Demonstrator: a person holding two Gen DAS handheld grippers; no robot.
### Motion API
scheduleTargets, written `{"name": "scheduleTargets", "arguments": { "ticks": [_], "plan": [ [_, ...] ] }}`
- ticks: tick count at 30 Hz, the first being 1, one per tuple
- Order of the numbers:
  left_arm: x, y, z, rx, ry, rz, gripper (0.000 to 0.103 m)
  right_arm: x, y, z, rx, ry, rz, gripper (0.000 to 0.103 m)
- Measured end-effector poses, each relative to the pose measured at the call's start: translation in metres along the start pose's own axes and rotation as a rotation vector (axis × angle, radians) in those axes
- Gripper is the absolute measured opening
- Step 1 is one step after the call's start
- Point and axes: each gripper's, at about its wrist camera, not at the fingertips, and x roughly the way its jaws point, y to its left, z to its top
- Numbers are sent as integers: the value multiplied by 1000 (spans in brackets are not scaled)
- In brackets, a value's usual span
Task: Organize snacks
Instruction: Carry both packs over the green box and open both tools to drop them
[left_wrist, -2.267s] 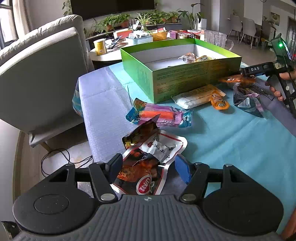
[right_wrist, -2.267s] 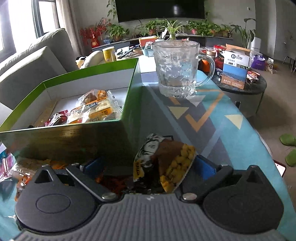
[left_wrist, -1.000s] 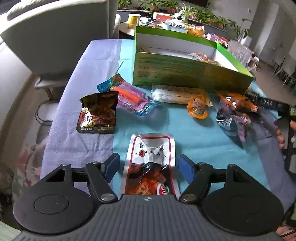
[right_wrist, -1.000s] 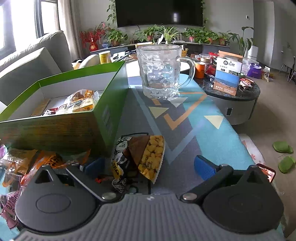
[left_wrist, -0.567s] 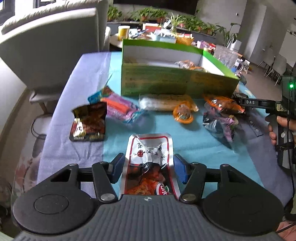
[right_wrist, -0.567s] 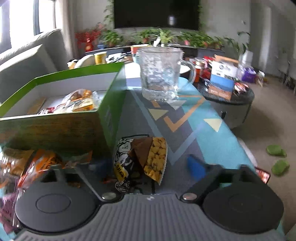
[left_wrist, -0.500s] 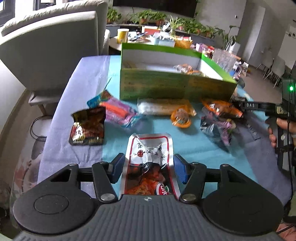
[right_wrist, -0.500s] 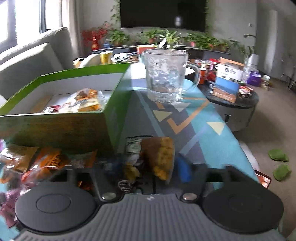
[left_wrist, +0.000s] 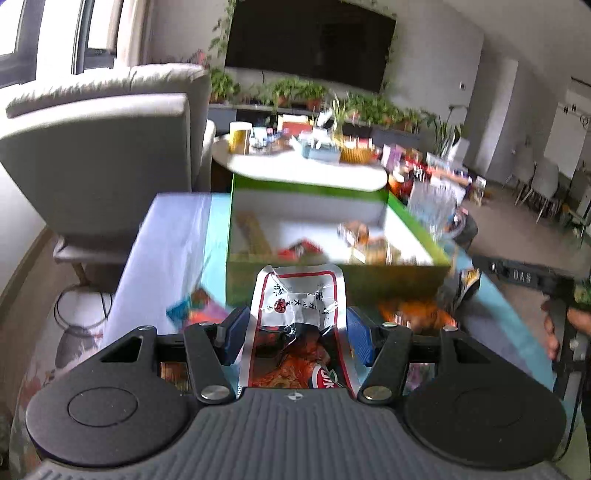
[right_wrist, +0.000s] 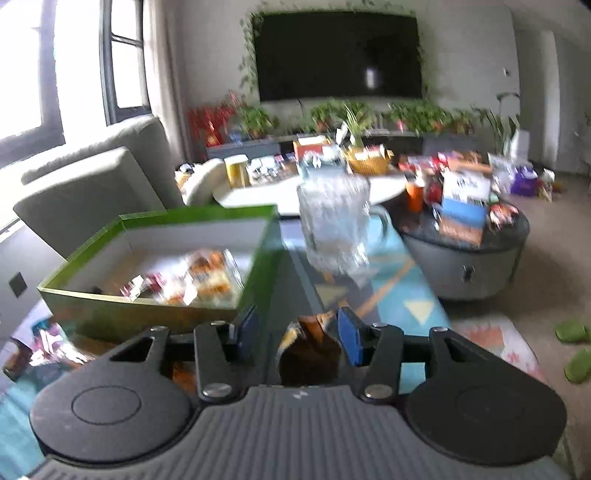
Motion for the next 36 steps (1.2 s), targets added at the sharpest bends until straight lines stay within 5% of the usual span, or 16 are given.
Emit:
{"name": "scheduleTargets", "arguments": {
  "ticks": [4,7,13,23,26,30,36],
  "plan": [
    [2,-4,12,12,-34,-4,54,10,-1,-1,-29,26,-5,52],
    [6,-5,12,17,-30,-9,54,19,-8,-13,5,40,12,68],
    [12,-2,10,8,-1,8,54,56,-12,-24,-67,85,11,68],
    [19,-3,15,13,10,29,54,88,-19,-23,-241,211,222,68],
    [21,-6,16,13,8,23,54,81,-20,-23,-267,217,249,67],
    [26,-8,17,12,11,17,54,64,-25,-27,-295,221,250,54],
    [29,-13,30,32,-14,11,54,37,-37,-26,-226,171,221,53]
  ]
}}
